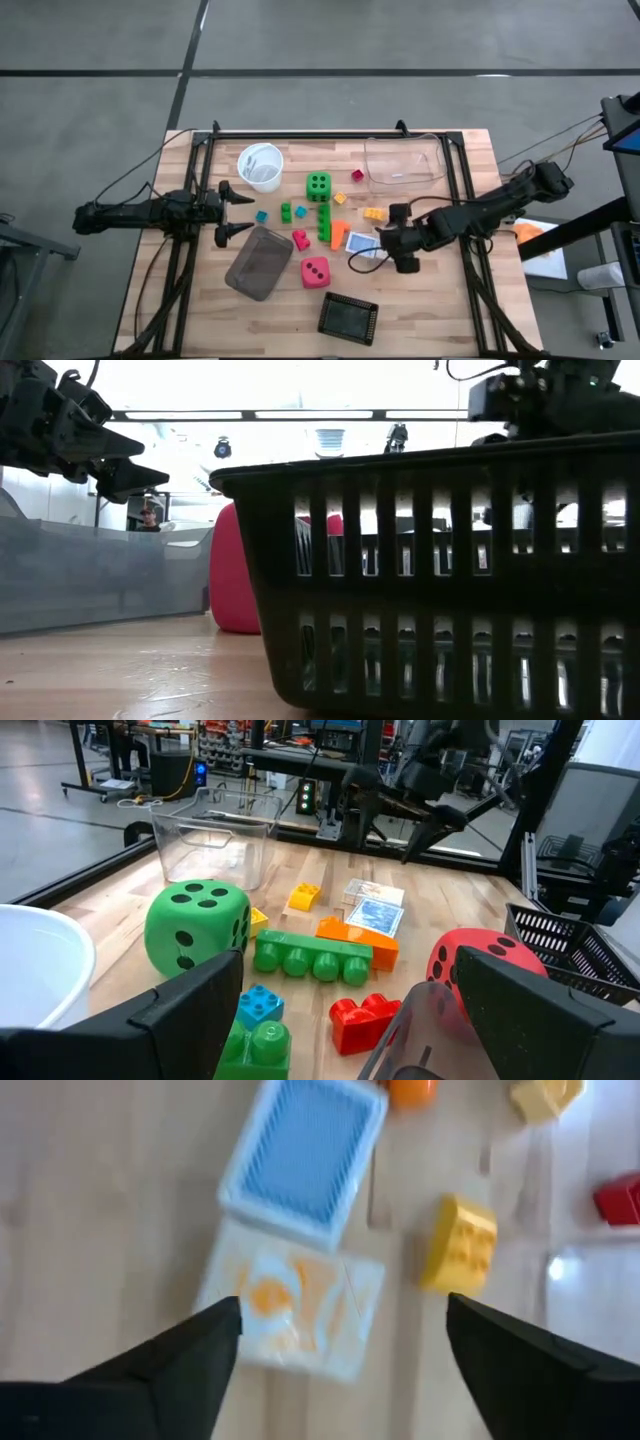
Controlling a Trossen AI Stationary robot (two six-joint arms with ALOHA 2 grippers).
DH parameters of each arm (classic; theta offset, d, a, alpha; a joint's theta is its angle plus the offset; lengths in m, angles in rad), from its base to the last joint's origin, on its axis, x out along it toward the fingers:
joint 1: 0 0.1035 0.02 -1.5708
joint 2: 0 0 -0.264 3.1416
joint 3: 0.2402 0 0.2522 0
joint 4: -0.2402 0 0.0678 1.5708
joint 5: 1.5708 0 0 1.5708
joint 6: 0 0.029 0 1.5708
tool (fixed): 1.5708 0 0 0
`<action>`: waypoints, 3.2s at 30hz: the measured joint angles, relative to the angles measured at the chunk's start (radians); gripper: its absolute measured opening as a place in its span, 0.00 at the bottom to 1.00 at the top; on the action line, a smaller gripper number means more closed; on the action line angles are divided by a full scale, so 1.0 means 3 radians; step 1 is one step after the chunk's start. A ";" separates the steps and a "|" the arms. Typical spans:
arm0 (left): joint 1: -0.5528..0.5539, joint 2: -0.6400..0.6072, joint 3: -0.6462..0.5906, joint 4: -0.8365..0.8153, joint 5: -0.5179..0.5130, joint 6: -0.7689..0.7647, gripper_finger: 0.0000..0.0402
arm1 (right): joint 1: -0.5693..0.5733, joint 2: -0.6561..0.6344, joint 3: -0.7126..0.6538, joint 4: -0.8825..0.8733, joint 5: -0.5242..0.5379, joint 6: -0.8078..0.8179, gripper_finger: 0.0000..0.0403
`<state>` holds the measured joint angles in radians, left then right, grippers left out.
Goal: Pick & Place Toys
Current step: Put the yellow deck of cards into the black bin
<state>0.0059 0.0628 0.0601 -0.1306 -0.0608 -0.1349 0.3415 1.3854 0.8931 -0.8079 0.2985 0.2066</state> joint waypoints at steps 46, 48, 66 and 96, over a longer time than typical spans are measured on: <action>0.0000 0.0000 -0.0001 -0.0001 0.0000 0.0015 0.90 | -0.0554 0.0987 -0.0046 0.0755 -0.0852 0.0691 0.93; 0.0000 0.0000 -0.0001 -0.0001 0.0000 0.0015 0.90 | -0.0576 0.0969 -0.0053 0.0933 -0.0761 0.0824 0.93; -0.0001 0.0000 -0.0001 -0.0002 0.0000 0.0014 0.90 | -0.0417 0.0625 -0.0038 0.0596 -0.0698 -0.0539 0.93; -0.0001 0.0022 -0.0001 -0.0001 -0.0001 0.0013 0.90 | -0.0276 0.0908 0.0136 0.0549 -0.0328 -0.2745 0.93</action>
<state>0.0055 0.0692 0.0597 -0.1310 -0.0611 -0.1310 0.2588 1.6578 0.9340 -0.6433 0.2001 -0.6167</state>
